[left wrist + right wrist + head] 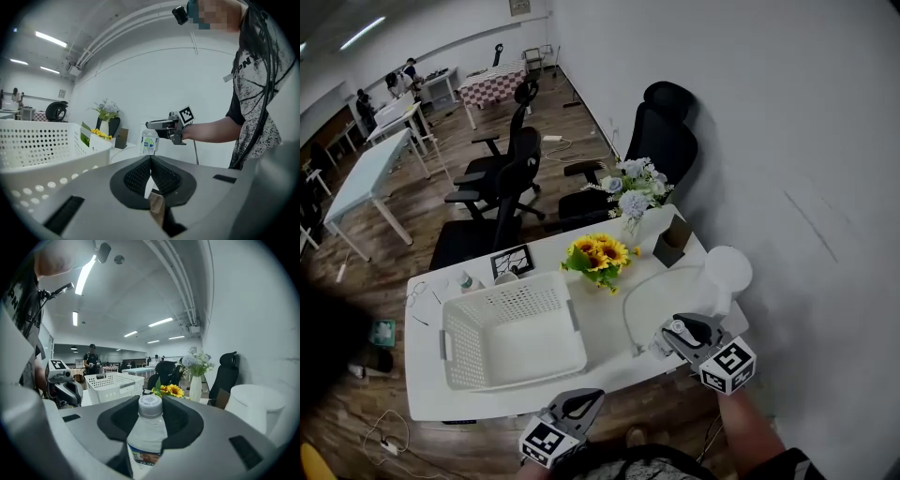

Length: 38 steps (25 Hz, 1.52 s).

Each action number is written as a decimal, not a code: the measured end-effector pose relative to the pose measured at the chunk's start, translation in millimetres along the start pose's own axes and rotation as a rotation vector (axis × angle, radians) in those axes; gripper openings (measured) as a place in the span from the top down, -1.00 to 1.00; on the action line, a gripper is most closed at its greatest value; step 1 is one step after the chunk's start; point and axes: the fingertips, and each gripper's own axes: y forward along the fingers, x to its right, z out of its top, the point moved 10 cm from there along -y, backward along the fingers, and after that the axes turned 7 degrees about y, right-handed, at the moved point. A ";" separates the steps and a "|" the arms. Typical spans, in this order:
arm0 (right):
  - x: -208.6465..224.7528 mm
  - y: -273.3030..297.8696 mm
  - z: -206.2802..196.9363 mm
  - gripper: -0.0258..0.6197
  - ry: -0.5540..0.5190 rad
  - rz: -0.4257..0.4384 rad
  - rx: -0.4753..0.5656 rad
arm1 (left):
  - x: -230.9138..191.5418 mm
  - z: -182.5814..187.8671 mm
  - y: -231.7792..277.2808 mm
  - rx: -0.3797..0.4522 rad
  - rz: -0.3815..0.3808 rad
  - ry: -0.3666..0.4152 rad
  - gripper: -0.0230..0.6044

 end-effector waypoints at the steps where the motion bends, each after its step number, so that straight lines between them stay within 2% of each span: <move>1: 4.1 1.8 -6.6 0.42 0.006 -0.001 -0.007 | 0.8 -1.2 0.8 -0.006 0.011 -0.005 0.89; 8: 23.3 13.7 -42.0 0.42 0.021 -0.014 -0.066 | 8.9 -7.8 5.2 -0.038 0.074 -0.039 0.89; 17: 29.8 21.2 -51.3 0.42 0.020 0.024 -0.043 | 18.3 -6.7 10.8 -0.065 0.110 -0.040 0.89; 25: 27.1 19.3 -55.3 0.42 0.012 0.014 -0.026 | 21.9 -4.0 18.0 -0.064 0.106 -0.019 0.89; 33: 24.7 20.0 -52.5 0.41 0.014 0.011 -0.071 | 25.4 2.4 18.9 -0.046 0.100 -0.011 0.89; 38: 20.6 15.1 -44.0 0.29 0.003 0.003 -0.062 | 26.3 8.8 20.0 -0.033 0.093 0.021 0.89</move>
